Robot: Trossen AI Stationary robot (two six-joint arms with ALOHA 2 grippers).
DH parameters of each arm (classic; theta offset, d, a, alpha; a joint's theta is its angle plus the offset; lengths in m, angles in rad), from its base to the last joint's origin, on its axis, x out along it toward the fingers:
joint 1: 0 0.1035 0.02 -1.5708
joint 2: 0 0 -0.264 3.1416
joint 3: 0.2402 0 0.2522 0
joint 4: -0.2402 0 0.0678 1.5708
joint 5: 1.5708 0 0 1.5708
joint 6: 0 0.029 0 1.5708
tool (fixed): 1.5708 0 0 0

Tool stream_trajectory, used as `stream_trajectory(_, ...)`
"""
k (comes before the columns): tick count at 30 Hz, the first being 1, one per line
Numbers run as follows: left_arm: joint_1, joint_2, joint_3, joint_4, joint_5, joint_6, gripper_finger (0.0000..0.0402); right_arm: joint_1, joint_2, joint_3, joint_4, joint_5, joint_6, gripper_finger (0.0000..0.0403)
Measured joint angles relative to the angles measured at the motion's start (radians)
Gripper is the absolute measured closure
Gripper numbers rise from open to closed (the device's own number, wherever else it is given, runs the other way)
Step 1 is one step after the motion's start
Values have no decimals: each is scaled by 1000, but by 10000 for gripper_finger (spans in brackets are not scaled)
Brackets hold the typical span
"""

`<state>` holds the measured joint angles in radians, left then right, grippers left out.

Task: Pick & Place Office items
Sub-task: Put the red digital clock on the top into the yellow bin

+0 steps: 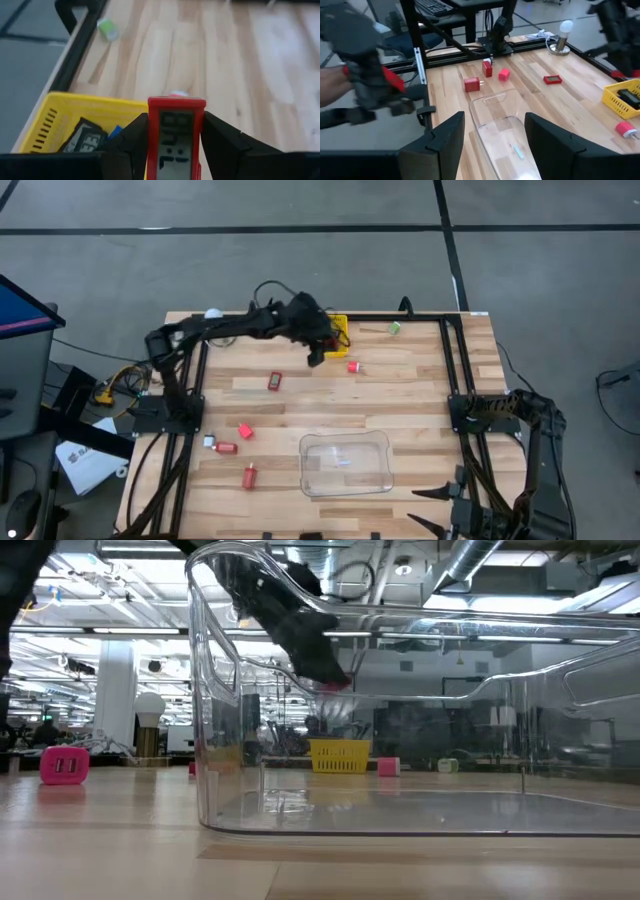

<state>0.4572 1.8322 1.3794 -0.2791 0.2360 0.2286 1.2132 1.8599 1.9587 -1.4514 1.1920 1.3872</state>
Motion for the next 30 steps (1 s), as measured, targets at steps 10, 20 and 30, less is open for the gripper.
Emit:
stream_trajectory(10,55,213,280,-222,0,21,259,20,0,0,12,3,0,202)
stream_trajectory(20,115,280,310,-284,0,12,259,4,0,0,20,6,0,202)
stream_trajectory(30,113,279,311,-264,8,-1,256,-6,0,0,17,5,-17,202)
